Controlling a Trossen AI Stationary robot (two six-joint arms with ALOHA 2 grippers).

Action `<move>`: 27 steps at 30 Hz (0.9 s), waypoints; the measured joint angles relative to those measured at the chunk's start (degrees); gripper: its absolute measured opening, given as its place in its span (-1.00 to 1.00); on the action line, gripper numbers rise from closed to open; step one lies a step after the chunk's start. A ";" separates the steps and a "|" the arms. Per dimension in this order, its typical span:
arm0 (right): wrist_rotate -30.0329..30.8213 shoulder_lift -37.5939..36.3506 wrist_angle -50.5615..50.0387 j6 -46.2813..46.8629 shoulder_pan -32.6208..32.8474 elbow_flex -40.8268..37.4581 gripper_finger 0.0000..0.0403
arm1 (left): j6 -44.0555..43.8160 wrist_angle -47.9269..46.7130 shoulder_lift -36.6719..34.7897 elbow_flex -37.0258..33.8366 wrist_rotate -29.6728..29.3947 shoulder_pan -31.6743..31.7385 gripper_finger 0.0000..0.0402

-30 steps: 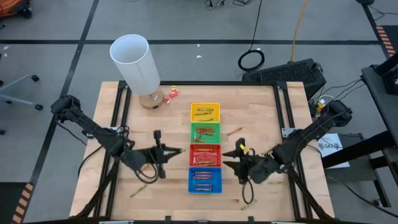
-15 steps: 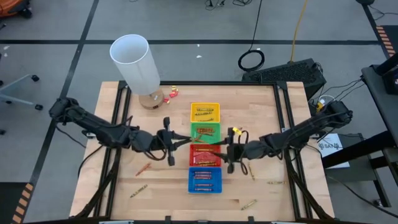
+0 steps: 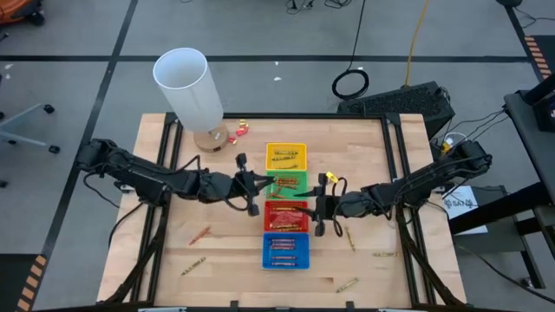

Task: Sort crayons
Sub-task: Put the green crayon into the yellow bin

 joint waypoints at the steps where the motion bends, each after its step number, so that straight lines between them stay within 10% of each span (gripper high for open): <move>1: 0.00 0.01 -0.26 -0.13 0.00 0.01 -0.29 | 1.19 -0.06 0.01 0.00 0.18 0.90 -0.89; 17: 11.30 -0.33 -6.05 -5.57 0.18 0.00 -0.29 | 8.91 13.13 8.05 0.07 27.37 23.34 -0.89; 27: 13.85 -0.36 -13.35 -0.40 1.81 0.01 -0.29 | 8.22 21.43 22.61 0.02 28.30 26.57 -0.89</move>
